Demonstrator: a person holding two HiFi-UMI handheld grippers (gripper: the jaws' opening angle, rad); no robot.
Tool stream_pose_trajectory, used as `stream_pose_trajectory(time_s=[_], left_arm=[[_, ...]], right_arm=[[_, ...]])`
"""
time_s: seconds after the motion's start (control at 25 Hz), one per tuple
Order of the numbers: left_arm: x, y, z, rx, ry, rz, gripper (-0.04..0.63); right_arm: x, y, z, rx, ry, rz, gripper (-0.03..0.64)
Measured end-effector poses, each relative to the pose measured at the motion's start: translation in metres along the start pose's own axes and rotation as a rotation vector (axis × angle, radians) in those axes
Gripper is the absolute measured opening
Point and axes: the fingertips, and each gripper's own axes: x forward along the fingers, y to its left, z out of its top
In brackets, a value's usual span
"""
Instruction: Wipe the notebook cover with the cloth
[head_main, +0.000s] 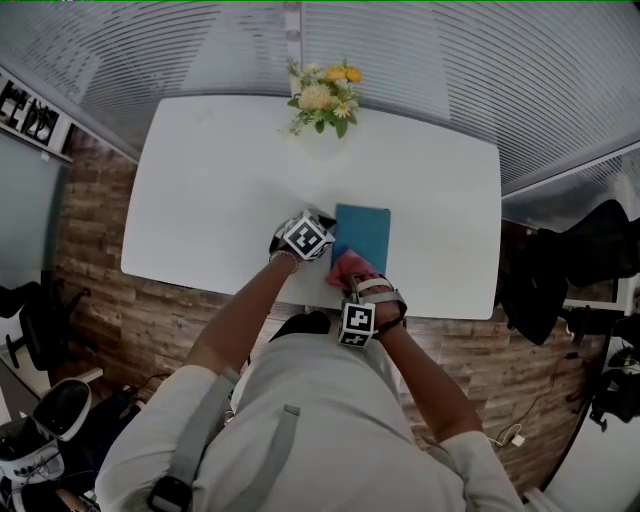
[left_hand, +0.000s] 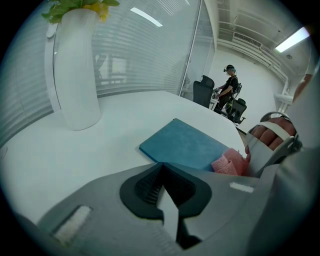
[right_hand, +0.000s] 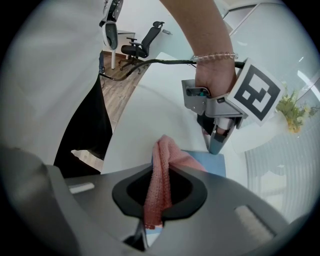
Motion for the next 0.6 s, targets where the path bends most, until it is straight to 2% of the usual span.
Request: stream_pose_trajectory(time_s=[0.2, 0.28, 0.44, 0.6], left_arm=[[-0.001, 0.003, 0.001, -0.002, 0.003, 0.008, 0.003], [0.0, 0.003, 0.001, 0.0, 0.001, 0.004, 0.003], [-0.001, 0.001, 0.001, -0.001, 0.002, 0.0, 0.002], [-0.004, 0.002, 0.003, 0.0, 0.002, 0.009, 0.003]], right_arm=[[-0.002, 0.002, 0.001, 0.023, -0.007, 0.065, 0.02], [-0.007, -0.004, 0.003, 0.052, -0.022, 0.059, 0.021], [-0.024, -0.039, 0.002, 0.104, -0.048, -0.029, 0.023], [-0.028, -0.085, -0.016, 0.123, -0.023, -0.145, 0.023]])
